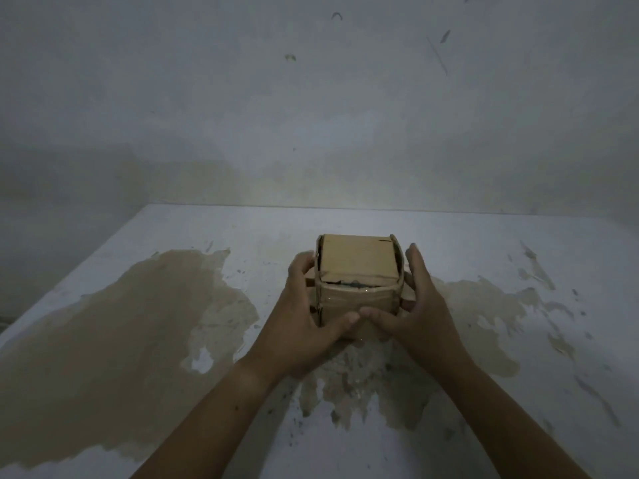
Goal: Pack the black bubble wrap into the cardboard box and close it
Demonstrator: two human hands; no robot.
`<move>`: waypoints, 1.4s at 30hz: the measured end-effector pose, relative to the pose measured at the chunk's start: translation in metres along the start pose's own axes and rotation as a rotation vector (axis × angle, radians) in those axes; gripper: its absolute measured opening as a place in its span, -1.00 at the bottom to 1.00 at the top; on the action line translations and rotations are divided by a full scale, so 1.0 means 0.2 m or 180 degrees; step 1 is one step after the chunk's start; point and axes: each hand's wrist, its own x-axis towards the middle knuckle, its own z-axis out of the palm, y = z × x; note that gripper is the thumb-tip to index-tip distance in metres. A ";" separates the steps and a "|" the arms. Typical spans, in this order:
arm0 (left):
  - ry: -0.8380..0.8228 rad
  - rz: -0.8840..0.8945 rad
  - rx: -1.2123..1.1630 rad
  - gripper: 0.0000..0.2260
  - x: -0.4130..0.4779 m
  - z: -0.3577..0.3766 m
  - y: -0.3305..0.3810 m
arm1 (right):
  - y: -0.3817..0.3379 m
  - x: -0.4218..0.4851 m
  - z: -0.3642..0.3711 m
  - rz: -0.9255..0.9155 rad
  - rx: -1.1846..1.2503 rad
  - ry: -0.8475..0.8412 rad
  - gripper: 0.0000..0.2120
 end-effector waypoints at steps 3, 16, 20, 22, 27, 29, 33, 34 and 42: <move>-0.0042 -0.0132 -0.0008 -0.05 0.03 -0.01 -0.01 | 0.02 0.02 0.00 0.0051 -0.0208 0.0001 0.12; -0.0352 -0.0121 0.0000 -0.40 0.04 0.00 0.01 | 0.07 -0.01 0.05 0.0121 -0.0184 -0.0224 -0.14; -0.0275 -0.0107 0.0066 -0.41 0.05 0.00 0.01 | 0.06 -0.02 0.07 0.0116 -0.0177 -0.0156 -0.17; -0.0232 -0.0133 0.0072 -0.39 0.04 0.00 0.02 | 0.06 -0.01 0.06 0.0085 -0.0104 -0.0192 -0.18; -0.0223 -0.0141 -0.0073 -0.34 0.01 0.00 0.02 | 0.06 0.01 0.03 0.0009 -0.0027 -0.0344 -0.09; -0.0170 -0.0165 -0.0098 -0.44 -0.01 0.02 -0.01 | 0.08 0.02 0.04 0.0001 -0.0212 -0.0344 0.02; -0.0105 -0.0191 -0.0102 -0.52 0.05 0.03 -0.05 | 0.10 0.07 0.06 -0.0086 -0.0138 -0.0282 -0.04; -0.0105 -0.0212 -0.0080 -0.52 0.09 0.02 -0.06 | 0.10 0.11 0.07 -0.0093 -0.0118 -0.0252 -0.06; -0.0193 -0.0391 -0.0098 -0.47 0.27 -0.01 -0.14 | 0.15 0.32 0.13 0.0161 -0.0156 -0.0274 -0.04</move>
